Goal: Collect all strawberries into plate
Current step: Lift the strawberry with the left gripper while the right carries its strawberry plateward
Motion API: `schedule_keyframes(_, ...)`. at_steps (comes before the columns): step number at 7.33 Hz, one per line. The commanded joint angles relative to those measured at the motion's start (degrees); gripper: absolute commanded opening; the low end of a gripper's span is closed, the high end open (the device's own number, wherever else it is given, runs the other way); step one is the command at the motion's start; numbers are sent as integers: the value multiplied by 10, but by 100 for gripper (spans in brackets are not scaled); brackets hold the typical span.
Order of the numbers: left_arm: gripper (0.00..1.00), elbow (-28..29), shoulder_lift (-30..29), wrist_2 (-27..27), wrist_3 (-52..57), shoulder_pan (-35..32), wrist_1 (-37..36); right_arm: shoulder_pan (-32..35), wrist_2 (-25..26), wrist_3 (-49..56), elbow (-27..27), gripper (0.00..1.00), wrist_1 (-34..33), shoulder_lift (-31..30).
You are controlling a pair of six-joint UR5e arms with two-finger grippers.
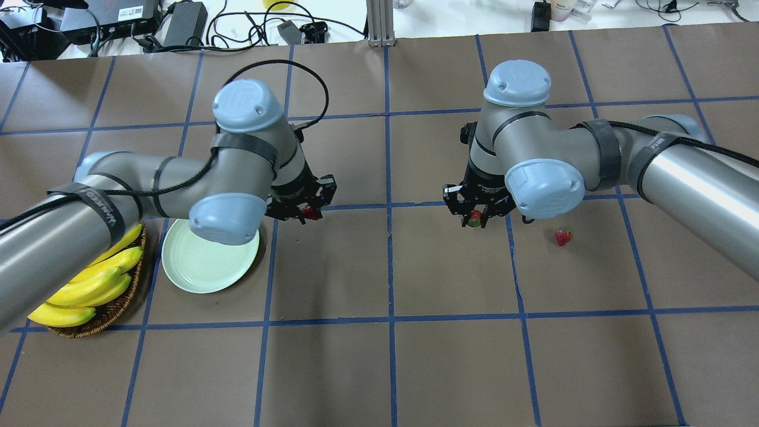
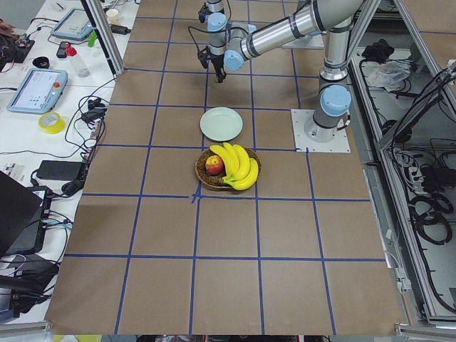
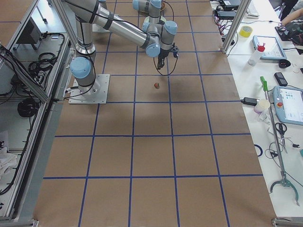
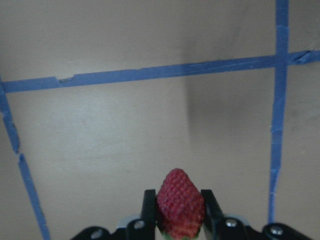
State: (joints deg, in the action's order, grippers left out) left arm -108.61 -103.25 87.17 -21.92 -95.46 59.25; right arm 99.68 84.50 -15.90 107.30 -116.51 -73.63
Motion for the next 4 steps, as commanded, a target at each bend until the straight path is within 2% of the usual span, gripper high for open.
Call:
schedule_keyframes(1, 0, 20, 16, 0, 191, 116, 69, 85, -26, -117, -14, 0, -93, 52)
schedule_keyframes(2, 0, 13, 19, 0, 292, 179, 74, 116, -56, -127, -21, 0, -140, 85)
schedule_keyframes(3, 0, 10, 16, -1, 351, 230, 78, 127, -80, -131, -31, 0, -148, 101)
schedule_keyframes(4, 0, 10, 7, -2, 401, 251, 77, 137, -107, -135, -32, 0, -150, 108)
